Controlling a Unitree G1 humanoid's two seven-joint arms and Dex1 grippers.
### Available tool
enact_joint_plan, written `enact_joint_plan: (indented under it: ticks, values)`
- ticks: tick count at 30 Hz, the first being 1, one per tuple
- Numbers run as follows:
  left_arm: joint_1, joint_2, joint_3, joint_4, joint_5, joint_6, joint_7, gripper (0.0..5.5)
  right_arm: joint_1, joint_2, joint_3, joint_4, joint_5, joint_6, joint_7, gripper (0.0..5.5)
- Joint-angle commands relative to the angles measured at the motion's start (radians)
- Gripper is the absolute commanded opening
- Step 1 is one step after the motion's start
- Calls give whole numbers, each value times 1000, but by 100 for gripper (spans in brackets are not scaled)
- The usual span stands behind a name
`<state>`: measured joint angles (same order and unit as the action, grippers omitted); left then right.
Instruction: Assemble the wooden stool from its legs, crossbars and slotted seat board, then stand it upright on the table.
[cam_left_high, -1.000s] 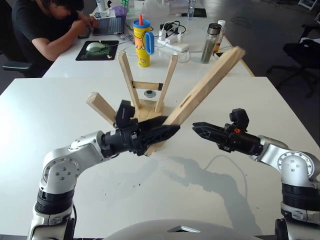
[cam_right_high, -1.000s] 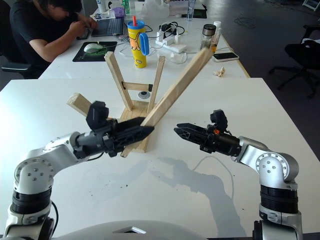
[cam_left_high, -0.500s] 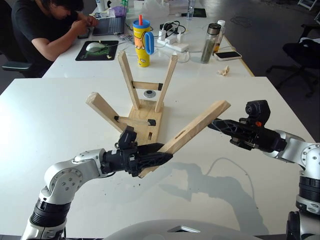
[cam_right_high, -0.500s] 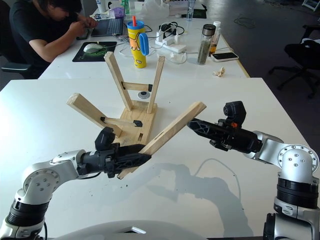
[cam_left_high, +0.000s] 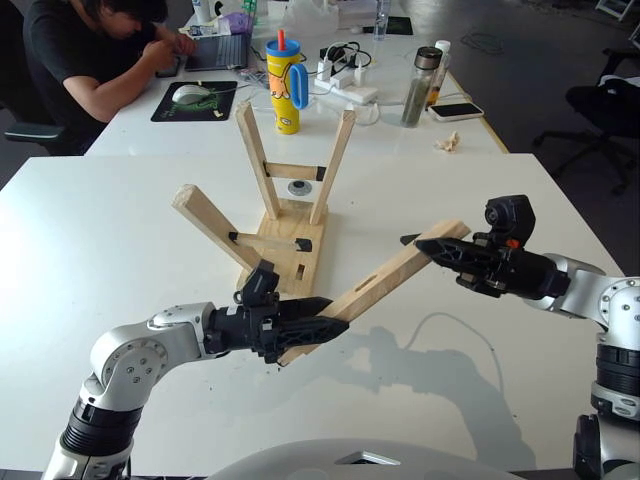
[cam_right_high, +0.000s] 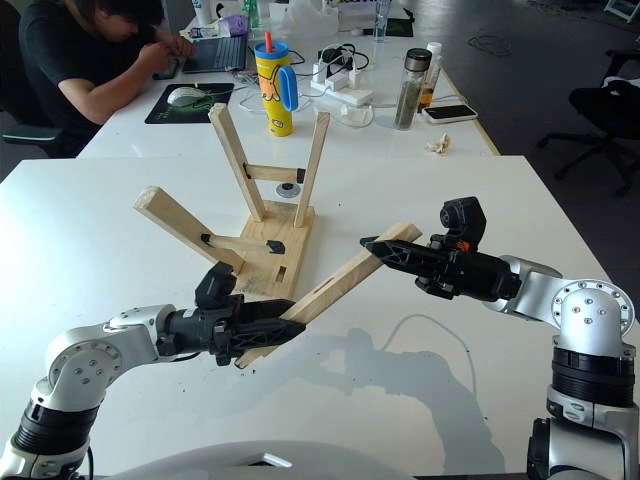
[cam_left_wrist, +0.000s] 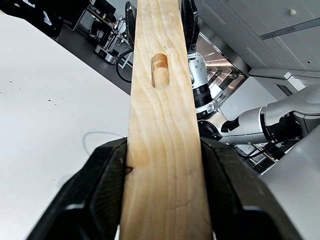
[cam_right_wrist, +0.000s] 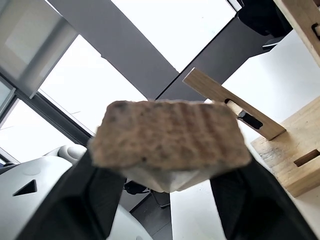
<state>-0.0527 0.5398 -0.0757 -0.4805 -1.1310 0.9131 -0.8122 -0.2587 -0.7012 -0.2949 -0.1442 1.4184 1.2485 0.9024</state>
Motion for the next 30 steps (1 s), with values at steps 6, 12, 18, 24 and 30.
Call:
enact_joint_plan:
  ticks: [6, 12, 18, 24, 30]
  values:
    - [-24, -15, 14, 22, 104, -64, 28, 252, 5, -2, 33, -3, -120, -74, 29, 205]
    - [26, -14, 46, 104, 252, -158, 78, 306, -18, 11, 77, 38, -324, -243, 51, 205]
    - [61, 49, -117, 242, 665, -424, 83, 306, -75, 52, 113, 78, -460, -419, 105, 205]
    - [3, 24, -149, 375, 797, -523, 69, 306, -130, 94, 186, 160, -608, -578, 161, 205]
    - [7, 19, -178, 401, 857, -538, 52, 306, -190, 96, 271, 193, -735, -668, 206, 205]
